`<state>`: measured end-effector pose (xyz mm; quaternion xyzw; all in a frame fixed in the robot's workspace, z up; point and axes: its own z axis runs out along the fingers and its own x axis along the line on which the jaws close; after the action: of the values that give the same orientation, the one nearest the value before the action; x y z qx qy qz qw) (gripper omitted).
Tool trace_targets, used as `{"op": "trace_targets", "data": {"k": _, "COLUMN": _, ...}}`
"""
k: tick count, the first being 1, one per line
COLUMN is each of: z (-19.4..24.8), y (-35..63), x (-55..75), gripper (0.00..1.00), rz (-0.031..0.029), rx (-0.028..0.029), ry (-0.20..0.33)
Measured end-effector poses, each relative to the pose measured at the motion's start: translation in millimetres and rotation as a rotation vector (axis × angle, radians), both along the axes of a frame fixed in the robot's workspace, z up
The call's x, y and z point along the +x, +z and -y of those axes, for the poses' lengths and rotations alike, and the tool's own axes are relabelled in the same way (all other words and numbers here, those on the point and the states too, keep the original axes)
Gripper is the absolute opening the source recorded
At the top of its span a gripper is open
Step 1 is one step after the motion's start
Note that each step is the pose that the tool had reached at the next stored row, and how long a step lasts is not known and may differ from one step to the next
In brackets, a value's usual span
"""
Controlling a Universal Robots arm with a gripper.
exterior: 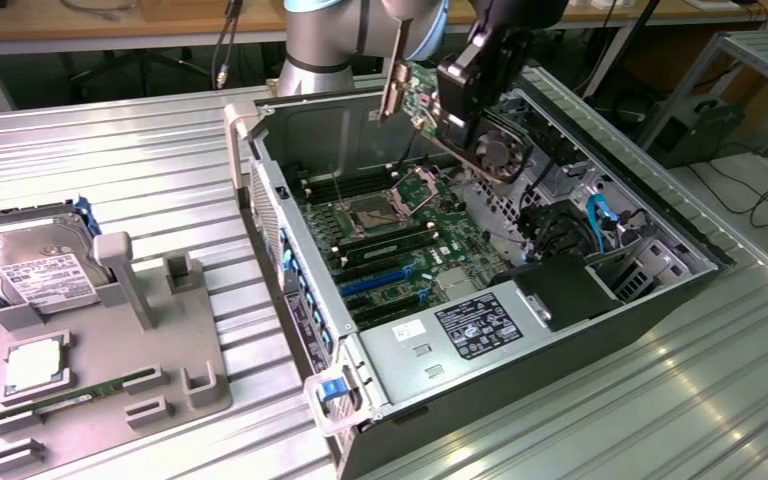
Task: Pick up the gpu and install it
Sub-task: 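Insert the gpu into the slot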
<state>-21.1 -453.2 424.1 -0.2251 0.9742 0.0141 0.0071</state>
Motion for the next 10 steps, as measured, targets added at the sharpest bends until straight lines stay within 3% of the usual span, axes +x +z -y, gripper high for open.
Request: {"op": "trace_targets", "data": {"k": 10, "z": 0.0, "y": -0.2, "x": 0.0, "gripper": 0.27, "rz": 0.0, "rx": 0.0001, "ry": 0.135}}
